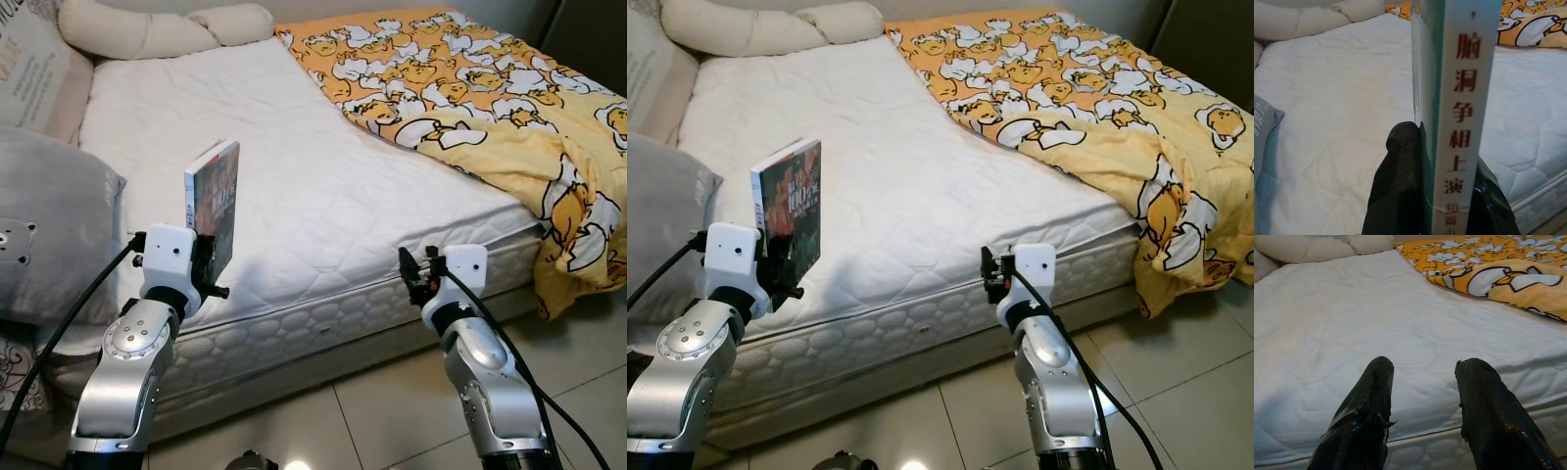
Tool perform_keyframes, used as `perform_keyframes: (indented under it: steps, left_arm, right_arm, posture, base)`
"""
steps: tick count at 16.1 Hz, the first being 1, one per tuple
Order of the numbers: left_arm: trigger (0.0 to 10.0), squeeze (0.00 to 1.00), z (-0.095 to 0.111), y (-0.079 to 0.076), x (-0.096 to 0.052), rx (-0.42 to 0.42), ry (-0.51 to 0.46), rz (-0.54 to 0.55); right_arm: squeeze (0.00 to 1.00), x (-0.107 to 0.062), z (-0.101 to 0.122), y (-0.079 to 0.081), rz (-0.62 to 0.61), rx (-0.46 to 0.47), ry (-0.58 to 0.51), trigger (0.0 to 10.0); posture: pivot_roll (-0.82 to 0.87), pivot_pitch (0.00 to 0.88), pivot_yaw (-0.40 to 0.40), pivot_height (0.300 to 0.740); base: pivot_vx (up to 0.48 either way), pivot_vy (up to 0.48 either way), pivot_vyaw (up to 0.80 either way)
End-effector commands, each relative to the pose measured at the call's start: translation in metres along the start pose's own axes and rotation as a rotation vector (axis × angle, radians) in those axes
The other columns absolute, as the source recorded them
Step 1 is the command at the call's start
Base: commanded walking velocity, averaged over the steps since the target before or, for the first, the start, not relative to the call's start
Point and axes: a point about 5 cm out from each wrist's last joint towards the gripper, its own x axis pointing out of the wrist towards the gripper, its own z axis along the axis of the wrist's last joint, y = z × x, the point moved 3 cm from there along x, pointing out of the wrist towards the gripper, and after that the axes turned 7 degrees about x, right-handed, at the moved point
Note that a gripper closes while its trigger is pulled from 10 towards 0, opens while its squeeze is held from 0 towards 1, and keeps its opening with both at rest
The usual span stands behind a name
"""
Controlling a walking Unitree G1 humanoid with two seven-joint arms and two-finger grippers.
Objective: Clean up the room
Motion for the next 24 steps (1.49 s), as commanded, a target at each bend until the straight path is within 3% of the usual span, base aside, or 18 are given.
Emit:
perform_keyframes:
  steps: [1,8,18,20,24]
  left_arm:
    - [10.0,0.00,0.010,0.006,0.002,0.016,-0.043,0.019]
    - [10.0,0.00,0.012,0.001,0.006,0.018,-0.052,-0.018]
    - [10.0,0.00,0.010,-0.002,0.002,0.014,-0.053,-0.051]
    - [10.0,0.00,0.008,-0.003,0.001,0.013,-0.046,-0.053]
    - [10.0,0.00,0.007,-0.004,-0.001,0.012,-0.042,-0.059]
  right_arm:
    - [0.00,0.003,0.003,0.006,0.027,-0.008,-0.004,10.0]
    - [0.00,0.005,0.004,0.011,0.059,-0.024,-0.005,10.0]
    - [0.00,0.003,0.001,0.006,0.028,-0.001,-0.001,10.0]
    - [0.00,0.002,0.000,0.008,0.053,-0.043,0.007,10.0]
    - [0.00,0.000,-0.001,0.007,0.034,-0.013,0.008,10.0]
  posture:
    - [0.03,0.000,0.031,0.740]
    - [0.02,0.000,0.037,0.740]
    - [0.02,0.000,0.039,0.740]
    - [0.02,0.000,0.042,0.740]
    - [0.02,0.000,0.042,0.740]
  base:
    - [0.285,0.000,0.80]
    - [0.299,0.000,0.80]
    - [0.332,0.000,0.00]
    - [0.337,0.000,0.00]
    - [0.341,0.000,0.40]
